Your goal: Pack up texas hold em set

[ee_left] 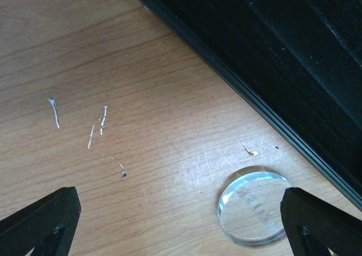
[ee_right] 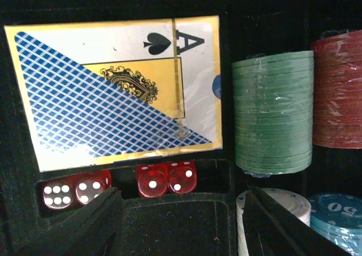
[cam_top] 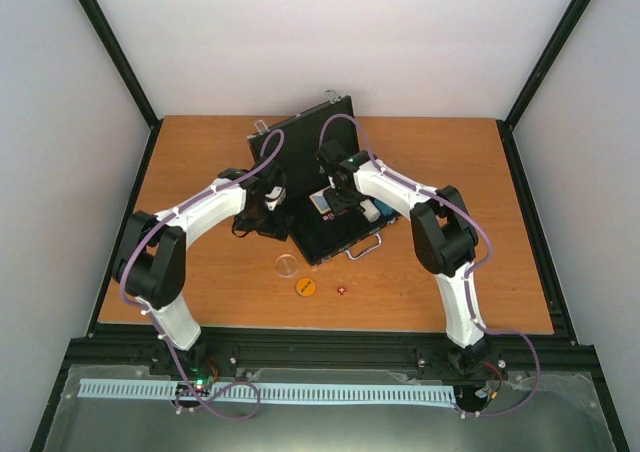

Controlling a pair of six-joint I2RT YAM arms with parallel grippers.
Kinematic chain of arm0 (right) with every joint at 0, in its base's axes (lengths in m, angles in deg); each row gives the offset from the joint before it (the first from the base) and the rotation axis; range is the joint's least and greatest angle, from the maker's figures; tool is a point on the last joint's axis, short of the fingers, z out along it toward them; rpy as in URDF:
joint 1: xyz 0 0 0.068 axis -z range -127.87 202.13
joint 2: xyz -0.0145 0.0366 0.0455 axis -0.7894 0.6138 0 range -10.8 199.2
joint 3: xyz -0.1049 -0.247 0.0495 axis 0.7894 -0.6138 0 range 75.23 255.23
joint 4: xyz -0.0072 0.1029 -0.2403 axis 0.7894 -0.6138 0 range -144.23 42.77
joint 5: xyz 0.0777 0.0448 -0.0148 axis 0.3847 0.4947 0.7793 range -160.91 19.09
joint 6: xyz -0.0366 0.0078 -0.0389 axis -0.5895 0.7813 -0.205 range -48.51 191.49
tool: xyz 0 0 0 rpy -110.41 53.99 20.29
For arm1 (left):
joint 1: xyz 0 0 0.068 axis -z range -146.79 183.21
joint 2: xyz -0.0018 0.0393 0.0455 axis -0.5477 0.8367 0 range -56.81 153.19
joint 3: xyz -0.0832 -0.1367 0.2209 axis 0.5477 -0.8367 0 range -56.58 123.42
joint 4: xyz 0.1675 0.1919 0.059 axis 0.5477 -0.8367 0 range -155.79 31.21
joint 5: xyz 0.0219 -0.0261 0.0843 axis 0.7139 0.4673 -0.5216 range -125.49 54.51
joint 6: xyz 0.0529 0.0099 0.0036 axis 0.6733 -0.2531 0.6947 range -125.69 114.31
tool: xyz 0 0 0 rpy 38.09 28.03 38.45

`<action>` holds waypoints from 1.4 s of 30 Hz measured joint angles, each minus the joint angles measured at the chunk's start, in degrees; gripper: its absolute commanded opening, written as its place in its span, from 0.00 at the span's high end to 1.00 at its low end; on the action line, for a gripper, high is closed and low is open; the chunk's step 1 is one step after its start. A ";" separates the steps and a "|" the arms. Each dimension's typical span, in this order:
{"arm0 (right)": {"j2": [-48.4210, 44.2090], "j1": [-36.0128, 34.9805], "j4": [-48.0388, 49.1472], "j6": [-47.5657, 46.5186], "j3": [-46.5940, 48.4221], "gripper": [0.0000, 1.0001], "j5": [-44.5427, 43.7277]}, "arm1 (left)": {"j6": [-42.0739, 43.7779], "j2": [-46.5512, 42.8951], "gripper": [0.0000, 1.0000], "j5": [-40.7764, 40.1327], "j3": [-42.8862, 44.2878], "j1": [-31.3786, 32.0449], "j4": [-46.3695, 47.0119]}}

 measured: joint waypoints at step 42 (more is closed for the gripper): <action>-2.47 0.00 -3.65 -0.61 5.05 0.42 3.08 | 0.00 1.03 0.00 -0.02 0.00 0.00 -0.02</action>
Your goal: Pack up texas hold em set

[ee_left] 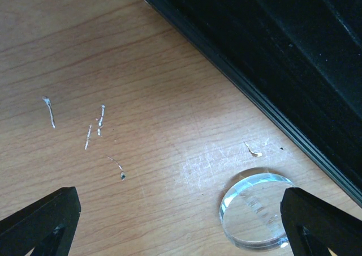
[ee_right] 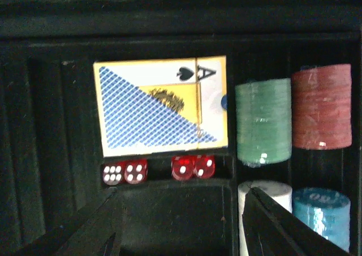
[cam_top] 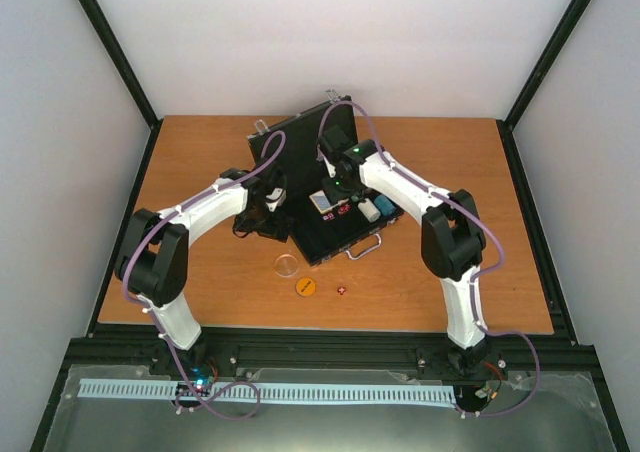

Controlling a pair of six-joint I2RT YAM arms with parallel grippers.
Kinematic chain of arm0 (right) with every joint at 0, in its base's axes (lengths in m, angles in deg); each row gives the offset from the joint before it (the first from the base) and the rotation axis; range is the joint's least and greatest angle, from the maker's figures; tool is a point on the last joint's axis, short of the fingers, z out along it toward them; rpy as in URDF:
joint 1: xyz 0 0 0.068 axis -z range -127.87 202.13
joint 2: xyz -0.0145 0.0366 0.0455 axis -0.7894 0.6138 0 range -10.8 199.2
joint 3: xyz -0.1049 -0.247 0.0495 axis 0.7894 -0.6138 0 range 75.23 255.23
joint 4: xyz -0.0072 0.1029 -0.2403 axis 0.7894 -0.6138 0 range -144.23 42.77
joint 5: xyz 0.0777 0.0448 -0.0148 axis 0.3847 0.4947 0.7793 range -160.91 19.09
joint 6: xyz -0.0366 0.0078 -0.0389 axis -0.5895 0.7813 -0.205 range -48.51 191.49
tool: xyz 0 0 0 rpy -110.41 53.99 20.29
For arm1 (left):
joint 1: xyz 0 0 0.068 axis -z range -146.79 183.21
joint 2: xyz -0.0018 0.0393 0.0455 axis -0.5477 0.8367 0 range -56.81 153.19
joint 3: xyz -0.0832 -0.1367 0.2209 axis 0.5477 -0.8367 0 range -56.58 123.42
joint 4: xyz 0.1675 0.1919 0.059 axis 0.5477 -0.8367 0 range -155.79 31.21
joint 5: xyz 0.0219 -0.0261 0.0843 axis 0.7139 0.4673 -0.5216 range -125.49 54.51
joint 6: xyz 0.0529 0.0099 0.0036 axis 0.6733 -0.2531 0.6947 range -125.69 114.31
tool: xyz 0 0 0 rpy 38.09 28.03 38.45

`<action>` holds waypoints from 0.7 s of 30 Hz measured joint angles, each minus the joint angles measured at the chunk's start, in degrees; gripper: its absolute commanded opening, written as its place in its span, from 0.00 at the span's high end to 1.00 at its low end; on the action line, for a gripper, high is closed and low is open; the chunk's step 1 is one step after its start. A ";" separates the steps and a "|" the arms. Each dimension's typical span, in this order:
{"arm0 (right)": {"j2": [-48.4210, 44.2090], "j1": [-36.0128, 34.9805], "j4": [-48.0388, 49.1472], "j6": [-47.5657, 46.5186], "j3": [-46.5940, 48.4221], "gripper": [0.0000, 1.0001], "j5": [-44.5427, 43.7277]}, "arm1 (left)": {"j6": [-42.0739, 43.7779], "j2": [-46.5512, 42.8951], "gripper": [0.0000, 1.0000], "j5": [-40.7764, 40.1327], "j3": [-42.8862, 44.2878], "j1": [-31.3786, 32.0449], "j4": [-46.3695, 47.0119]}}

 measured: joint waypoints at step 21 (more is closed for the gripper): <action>-17.20 -12.17 -6.27 -0.24 -26.93 0.43 14.82 | -0.02 0.00 0.00 0.11 0.17 0.00 0.00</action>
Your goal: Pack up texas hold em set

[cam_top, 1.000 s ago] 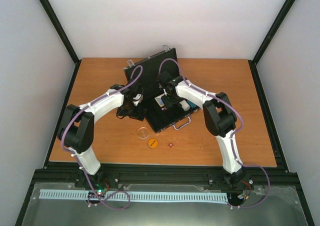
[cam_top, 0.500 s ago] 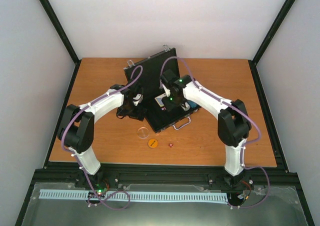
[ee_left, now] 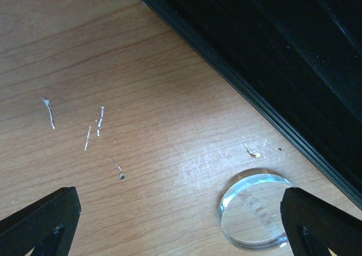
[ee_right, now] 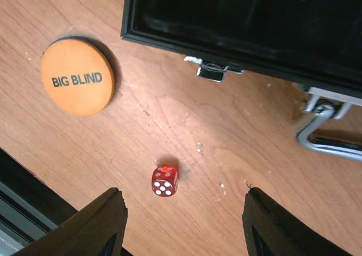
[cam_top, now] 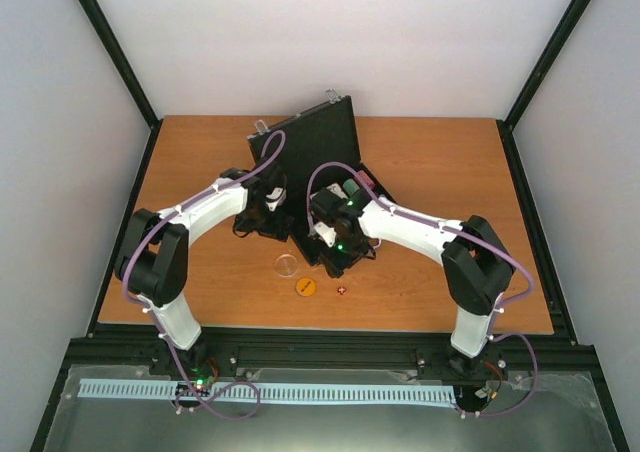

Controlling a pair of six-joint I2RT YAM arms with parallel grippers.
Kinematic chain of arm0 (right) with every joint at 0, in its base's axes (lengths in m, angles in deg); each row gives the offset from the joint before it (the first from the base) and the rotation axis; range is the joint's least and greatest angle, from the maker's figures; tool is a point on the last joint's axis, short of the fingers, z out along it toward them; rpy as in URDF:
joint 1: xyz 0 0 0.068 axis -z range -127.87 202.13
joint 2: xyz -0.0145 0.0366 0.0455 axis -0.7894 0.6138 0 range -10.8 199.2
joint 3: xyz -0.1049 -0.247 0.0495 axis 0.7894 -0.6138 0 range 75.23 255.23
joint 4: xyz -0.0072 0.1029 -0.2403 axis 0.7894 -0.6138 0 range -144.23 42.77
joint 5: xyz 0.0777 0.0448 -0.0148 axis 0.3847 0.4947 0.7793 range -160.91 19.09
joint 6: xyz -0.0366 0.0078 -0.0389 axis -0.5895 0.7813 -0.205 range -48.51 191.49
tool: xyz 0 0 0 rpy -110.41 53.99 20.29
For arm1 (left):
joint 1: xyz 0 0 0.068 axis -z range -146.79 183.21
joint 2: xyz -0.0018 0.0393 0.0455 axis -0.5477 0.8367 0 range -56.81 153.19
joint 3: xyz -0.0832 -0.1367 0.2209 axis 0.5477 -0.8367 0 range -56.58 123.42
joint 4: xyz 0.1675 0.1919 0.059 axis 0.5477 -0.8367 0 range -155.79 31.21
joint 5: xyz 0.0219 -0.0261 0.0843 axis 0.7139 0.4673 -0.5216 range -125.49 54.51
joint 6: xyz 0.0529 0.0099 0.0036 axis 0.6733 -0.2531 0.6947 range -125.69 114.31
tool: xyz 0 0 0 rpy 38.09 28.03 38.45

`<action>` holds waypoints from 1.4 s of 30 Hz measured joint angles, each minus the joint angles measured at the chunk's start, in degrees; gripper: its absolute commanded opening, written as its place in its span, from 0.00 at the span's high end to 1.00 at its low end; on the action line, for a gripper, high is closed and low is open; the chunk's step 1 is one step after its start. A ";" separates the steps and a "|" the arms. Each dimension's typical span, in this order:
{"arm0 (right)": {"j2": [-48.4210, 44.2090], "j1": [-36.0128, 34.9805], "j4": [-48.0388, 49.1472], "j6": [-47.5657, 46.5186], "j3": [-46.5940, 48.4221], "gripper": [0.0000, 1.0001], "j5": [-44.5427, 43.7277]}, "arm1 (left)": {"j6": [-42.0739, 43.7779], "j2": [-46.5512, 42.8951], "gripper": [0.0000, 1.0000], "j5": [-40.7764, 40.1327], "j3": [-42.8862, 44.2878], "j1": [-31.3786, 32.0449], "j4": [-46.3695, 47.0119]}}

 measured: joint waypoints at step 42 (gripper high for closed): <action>4.31 -3.21 7.58 3.13 -8.90 0.91 1.33 | -0.07 0.00 0.00 0.42 -0.15 0.00 0.07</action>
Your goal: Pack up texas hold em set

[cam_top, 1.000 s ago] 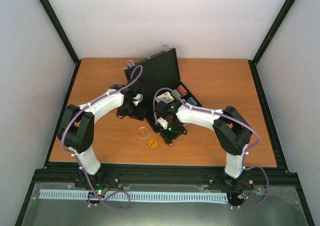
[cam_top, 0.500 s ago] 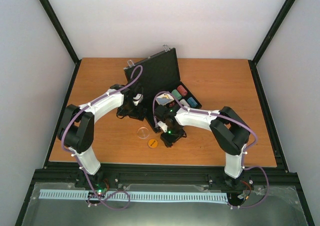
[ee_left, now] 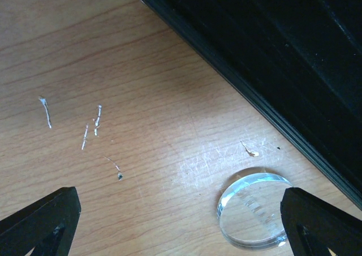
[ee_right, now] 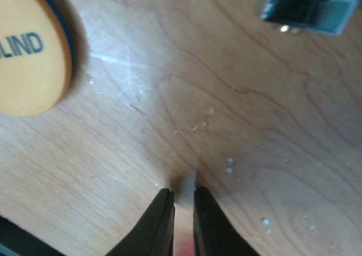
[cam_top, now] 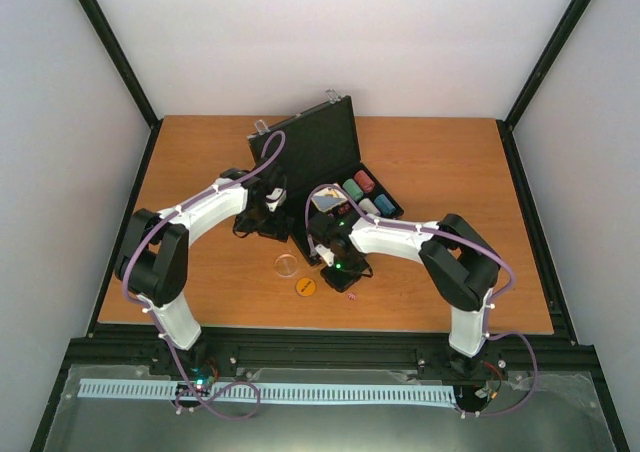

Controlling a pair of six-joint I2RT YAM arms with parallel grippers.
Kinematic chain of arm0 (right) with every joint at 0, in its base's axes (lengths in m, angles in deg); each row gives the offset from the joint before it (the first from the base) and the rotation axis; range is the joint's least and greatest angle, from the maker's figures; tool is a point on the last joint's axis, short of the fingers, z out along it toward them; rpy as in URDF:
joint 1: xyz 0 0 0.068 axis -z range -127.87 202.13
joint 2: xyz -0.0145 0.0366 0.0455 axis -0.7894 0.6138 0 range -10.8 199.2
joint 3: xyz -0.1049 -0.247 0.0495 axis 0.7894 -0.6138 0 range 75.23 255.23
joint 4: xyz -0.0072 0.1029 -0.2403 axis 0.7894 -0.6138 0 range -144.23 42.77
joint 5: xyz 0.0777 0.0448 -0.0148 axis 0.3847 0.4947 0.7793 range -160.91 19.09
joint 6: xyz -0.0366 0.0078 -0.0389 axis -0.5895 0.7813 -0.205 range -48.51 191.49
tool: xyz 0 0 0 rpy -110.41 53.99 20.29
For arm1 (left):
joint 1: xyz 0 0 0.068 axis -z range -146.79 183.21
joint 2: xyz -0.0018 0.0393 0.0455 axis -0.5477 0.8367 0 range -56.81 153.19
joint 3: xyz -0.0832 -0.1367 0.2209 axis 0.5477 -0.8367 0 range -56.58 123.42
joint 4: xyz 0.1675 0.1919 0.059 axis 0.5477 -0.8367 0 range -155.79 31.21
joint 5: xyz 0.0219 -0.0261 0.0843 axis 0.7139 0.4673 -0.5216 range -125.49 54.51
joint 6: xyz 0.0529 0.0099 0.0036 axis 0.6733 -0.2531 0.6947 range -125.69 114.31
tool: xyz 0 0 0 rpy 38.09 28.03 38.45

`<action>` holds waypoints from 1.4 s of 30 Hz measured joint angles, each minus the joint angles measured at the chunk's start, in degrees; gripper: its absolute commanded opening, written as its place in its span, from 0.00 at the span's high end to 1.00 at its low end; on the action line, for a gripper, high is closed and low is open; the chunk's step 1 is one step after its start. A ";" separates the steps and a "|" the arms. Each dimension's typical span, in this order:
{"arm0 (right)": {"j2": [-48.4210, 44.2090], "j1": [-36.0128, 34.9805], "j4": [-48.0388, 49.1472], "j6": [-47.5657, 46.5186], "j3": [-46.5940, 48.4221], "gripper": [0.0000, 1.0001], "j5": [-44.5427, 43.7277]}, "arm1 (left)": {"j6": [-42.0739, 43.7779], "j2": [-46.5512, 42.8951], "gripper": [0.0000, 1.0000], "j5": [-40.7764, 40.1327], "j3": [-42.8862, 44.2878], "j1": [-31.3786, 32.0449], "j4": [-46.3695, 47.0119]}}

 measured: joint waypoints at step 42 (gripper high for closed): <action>-5.88 12.31 -4.76 3.61 6.73 0.12 -10.45 | -0.02 0.00 0.00 -0.33 -0.02 0.00 0.00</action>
